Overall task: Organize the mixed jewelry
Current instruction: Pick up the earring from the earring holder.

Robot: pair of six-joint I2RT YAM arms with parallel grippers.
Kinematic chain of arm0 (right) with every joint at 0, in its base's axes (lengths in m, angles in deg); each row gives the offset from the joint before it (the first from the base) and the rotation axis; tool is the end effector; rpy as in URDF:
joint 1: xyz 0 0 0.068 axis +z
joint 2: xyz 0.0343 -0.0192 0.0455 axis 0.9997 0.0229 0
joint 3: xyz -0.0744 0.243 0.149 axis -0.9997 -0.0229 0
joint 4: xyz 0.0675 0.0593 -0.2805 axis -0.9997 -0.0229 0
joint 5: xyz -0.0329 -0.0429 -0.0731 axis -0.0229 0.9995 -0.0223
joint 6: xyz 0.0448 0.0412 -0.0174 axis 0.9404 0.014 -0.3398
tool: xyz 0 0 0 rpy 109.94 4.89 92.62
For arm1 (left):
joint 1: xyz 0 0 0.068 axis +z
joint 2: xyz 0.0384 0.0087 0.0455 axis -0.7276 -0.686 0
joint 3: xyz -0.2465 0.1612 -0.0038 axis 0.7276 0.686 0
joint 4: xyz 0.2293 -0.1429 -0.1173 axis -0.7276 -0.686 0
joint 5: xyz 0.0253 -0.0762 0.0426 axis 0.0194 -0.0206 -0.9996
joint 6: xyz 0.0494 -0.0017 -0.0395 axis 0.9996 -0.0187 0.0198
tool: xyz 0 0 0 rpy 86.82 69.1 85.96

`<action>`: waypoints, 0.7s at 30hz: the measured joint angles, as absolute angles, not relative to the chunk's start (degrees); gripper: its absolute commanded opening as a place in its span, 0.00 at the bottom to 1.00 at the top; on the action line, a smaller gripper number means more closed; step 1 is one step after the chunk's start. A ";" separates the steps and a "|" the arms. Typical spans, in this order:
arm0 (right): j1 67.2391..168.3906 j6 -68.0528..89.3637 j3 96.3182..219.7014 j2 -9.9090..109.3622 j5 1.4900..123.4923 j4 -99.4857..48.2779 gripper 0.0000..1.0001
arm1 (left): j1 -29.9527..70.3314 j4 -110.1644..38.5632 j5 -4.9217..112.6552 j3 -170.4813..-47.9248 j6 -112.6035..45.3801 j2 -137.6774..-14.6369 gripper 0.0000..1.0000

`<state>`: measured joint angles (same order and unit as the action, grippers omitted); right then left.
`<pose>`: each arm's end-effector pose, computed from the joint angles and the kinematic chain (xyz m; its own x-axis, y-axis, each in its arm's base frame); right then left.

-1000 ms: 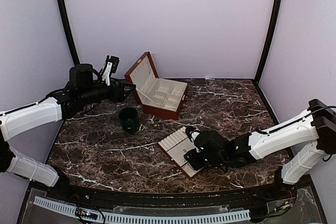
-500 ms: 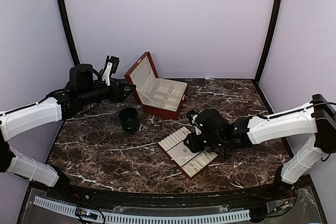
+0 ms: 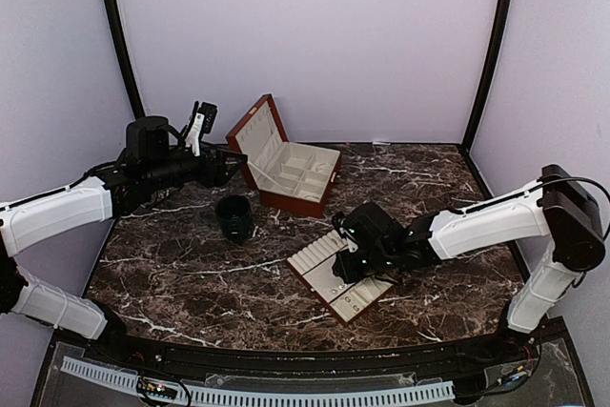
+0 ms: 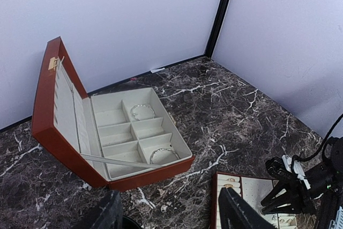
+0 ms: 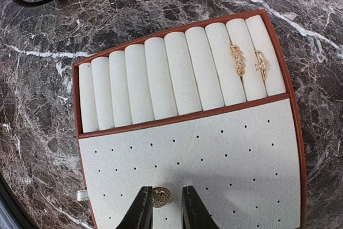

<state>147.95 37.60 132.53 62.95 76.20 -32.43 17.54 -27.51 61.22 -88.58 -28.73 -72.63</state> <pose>0.1885 0.3070 0.1513 -0.7892 -0.2460 -0.5628 -0.4601 0.8437 0.2765 0.2848 -0.1737 0.3239 -0.2315 0.0004 -0.9728 0.6782 0.7170 -0.1611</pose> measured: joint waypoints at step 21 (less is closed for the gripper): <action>147.54 38.39 132.66 64.13 75.67 -30.75 0.00 | 17.54 -27.38 61.53 -88.15 -28.75 -72.63 0.62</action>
